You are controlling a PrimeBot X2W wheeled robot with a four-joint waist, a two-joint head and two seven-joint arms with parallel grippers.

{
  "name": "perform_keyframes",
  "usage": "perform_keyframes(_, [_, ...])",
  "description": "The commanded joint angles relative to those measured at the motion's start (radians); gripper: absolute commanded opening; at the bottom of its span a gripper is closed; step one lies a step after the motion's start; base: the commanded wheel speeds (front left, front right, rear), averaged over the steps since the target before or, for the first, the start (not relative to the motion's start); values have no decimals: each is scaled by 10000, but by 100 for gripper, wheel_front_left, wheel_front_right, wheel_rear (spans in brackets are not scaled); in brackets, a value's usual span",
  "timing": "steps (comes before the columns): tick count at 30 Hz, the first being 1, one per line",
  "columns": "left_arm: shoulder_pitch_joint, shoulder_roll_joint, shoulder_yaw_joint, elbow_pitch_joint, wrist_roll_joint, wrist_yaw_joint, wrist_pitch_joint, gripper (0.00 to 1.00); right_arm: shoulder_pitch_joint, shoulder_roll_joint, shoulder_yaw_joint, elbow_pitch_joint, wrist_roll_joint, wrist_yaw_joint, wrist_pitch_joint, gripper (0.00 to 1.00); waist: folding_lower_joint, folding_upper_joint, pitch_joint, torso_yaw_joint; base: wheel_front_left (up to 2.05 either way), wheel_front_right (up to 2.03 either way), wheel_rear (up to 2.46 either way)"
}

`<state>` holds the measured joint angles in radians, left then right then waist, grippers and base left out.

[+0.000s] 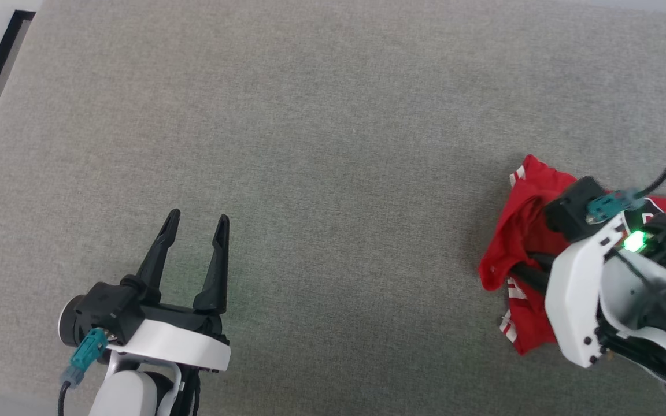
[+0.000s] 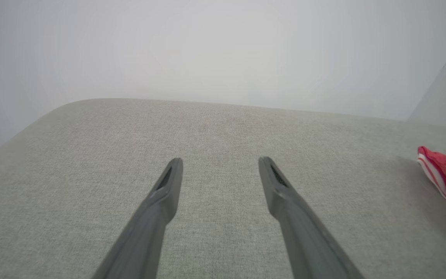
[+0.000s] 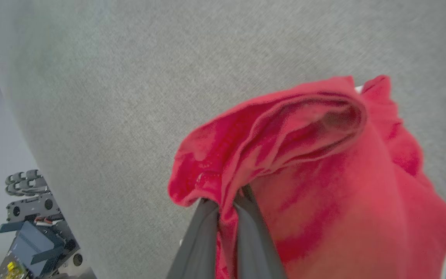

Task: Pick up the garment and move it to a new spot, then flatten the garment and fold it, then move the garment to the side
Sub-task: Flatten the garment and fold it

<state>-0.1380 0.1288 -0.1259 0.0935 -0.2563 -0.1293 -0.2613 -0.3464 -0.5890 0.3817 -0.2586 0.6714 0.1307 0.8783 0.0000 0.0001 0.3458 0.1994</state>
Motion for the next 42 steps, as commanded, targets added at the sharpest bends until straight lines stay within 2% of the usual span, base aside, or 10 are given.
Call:
perform_keyframes(1, [-105,-26,-22,-3,-155,-18,-47,100,-162,70,222,328,18,-1,-157,0,0,-1,50,58,0,0,0])
perform_keyframes(6, [-192,25,-87,39,-249,-18,-49,100,-341,8,558,1152,-28,-1,-619,0,0,-1,72,43,0,0,0])
perform_keyframes(8, [-148,103,-70,109,-227,-18,-47,100,-421,58,532,1285,66,-1,-858,51,0,-1,28,-59,0,0,0])
perform_keyframes(9, [-135,141,-76,132,-226,-18,-47,100,-441,108,508,1329,126,-1,-962,100,0,-1,-8,-115,0,0,0])
perform_keyframes(20, [170,486,98,266,-259,-18,-47,100,-355,62,-312,1330,674,-1,-1624,100,0,-1,-608,-994,0,0,0])
perform_keyframes(24, [190,578,62,328,-207,-18,-49,100,-247,212,-978,1802,740,-1,-2189,100,0,-1,-785,-1358,0,0,0])
perform_keyframes(29, [164,704,-4,542,-336,-18,-49,100,-65,314,-1409,2835,605,-1,-3878,100,0,-1,-955,-1644,0,0,0])
perform_keyframes(37, [432,848,132,896,-632,-18,-47,100,222,516,-1310,4725,-250,-1,-7643,100,0,-1,-1499,-2006,0,0,0])
perform_keyframes(42, [684,864,280,997,-716,-18,-49,100,657,985,-1554,5499,-703,-1,-9826,100,0,-1,-1924,-2094,0,0,0])
